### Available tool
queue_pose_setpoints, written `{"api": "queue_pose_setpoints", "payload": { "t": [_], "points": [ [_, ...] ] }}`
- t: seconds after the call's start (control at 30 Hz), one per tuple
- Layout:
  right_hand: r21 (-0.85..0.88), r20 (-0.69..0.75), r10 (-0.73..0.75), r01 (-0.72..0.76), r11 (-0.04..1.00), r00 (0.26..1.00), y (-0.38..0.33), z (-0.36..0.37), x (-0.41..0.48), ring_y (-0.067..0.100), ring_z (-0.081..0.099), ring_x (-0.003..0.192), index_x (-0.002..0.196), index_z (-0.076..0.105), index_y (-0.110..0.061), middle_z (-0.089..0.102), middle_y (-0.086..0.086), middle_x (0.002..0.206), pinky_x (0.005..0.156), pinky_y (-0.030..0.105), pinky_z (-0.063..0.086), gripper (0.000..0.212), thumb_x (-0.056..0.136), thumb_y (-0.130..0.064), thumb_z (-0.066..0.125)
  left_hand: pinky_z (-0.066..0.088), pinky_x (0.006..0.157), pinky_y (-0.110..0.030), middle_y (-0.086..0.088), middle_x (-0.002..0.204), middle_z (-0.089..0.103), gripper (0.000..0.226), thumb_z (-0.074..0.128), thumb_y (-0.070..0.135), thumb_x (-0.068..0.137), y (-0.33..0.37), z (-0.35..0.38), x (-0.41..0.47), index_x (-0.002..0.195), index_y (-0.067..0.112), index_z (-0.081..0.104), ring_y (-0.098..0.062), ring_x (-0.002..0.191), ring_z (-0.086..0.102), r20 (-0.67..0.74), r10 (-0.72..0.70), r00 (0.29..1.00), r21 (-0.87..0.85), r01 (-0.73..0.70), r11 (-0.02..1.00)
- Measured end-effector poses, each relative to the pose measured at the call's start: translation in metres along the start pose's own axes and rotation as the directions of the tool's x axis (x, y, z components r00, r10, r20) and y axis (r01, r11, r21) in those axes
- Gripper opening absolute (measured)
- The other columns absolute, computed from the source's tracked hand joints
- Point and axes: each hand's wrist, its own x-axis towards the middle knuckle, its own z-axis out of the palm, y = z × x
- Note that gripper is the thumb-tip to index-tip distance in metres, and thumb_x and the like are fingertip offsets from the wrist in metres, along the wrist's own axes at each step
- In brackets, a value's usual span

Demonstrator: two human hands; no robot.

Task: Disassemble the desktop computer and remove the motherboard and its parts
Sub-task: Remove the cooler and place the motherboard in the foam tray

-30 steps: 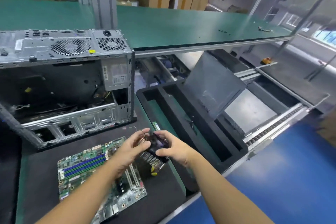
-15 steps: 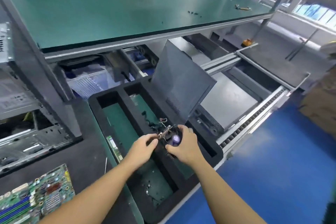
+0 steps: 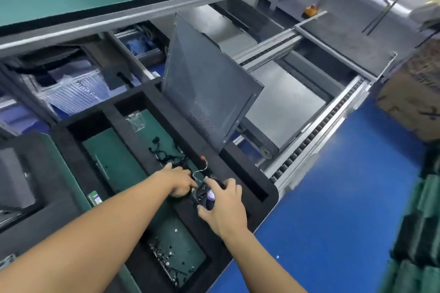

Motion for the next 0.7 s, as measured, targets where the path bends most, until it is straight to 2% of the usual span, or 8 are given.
{"api": "queue_pose_setpoints", "payload": {
  "t": [0.13,0.27,0.37,0.43,0.5,0.57,0.63,0.7],
  "points": [
    [0.04,0.083,-0.002,-0.001,0.999,0.997,0.014,0.014,-0.003,0.022,0.029,0.118,0.142,0.038,-0.045,0.028,-0.001,0.128,0.08,0.031,0.052,0.067,0.084,-0.042,0.072,0.015,0.115,-0.053,-0.006,0.146,0.042,0.049,0.043,0.016,0.091,0.007,-0.005,0.018,0.138,0.02,0.052,-0.03,0.133,0.039,0.066,-0.098,0.993,0.06,0.094,0.994],
    [0.157,0.074,-0.031,0.019,0.987,0.997,0.02,0.024,-0.004,0.019,0.027,0.126,0.143,0.041,-0.045,0.028,-0.004,0.137,0.097,0.03,0.046,0.066,0.087,-0.037,0.074,0.008,0.114,-0.056,-0.005,0.15,0.039,0.061,0.041,0.023,0.084,0.011,-0.004,0.019,0.145,0.026,0.043,-0.03,0.138,0.034,0.132,-0.291,0.948,0.129,0.274,0.953],
    [0.262,0.044,0.02,-0.031,0.965,0.999,0.013,0.032,-0.002,0.016,0.022,0.131,0.142,0.044,-0.045,0.027,-0.006,0.142,0.101,0.028,0.042,0.064,0.088,-0.033,0.074,0.0,0.112,-0.063,-0.001,0.149,0.045,0.059,0.035,0.032,0.087,-0.002,-0.007,0.013,0.146,0.028,0.043,-0.032,0.141,0.031,0.087,-0.437,0.895,0.152,0.422,0.894],
    [0.321,0.021,0.075,-0.077,0.944,0.997,0.002,0.039,0.004,0.015,0.022,0.131,0.141,0.047,-0.043,0.028,-0.007,0.141,0.103,0.028,0.04,0.06,0.088,-0.031,0.074,0.002,0.112,-0.062,-0.003,0.147,0.045,0.056,0.033,0.035,0.089,-0.007,-0.006,0.008,0.143,0.026,0.047,-0.031,0.139,0.033,0.028,-0.48,0.877,0.13,0.473,0.872],
    [0.38,-0.021,0.115,-0.098,0.92,0.993,-0.011,0.045,0.012,0.016,0.025,0.131,0.136,0.056,-0.035,0.032,-0.006,0.14,0.101,0.023,0.038,0.049,0.091,-0.026,0.071,0.012,0.111,-0.054,-0.005,0.139,0.05,0.046,0.035,0.035,0.092,-0.004,-0.001,0.005,0.131,0.024,0.057,-0.028,0.131,0.04,-0.088,-0.437,0.895,0.047,0.442,0.896],
    [0.422,-0.071,0.126,-0.085,0.903,0.99,-0.019,0.05,0.02,0.019,0.033,0.129,0.126,0.065,-0.019,0.039,-0.002,0.138,0.093,0.009,0.033,0.032,0.096,-0.011,0.06,0.025,0.104,-0.042,-0.003,0.126,0.061,0.034,0.039,0.024,0.091,-0.001,0.002,0.005,0.113,0.023,0.064,-0.024,0.117,0.052,-0.16,-0.338,0.927,-0.142,0.318,0.938],
    [0.405,-0.079,0.122,-0.08,0.911,0.989,-0.02,0.053,0.028,0.022,0.037,0.127,0.118,0.068,-0.009,0.043,0.002,0.138,0.089,0.005,0.029,0.036,0.093,0.005,0.048,0.029,0.098,-0.035,-0.003,0.116,0.066,0.031,0.04,0.013,0.088,-0.002,0.004,0.002,0.106,0.02,0.063,-0.023,0.109,0.057,-0.132,-0.278,0.951,-0.285,0.233,0.93],
    [0.394,-0.071,0.122,-0.085,0.915,0.99,-0.02,0.053,0.034,0.02,0.037,0.128,0.114,0.069,-0.01,0.043,0.001,0.141,0.09,0.005,0.026,0.041,0.09,0.01,0.043,0.03,0.097,-0.033,-0.004,0.113,0.066,0.02,0.042,0.015,0.09,-0.007,0.003,-0.002,0.098,0.018,0.059,-0.024,0.106,0.057,-0.144,-0.269,0.952,-0.33,0.21,0.92]
  ]
}}
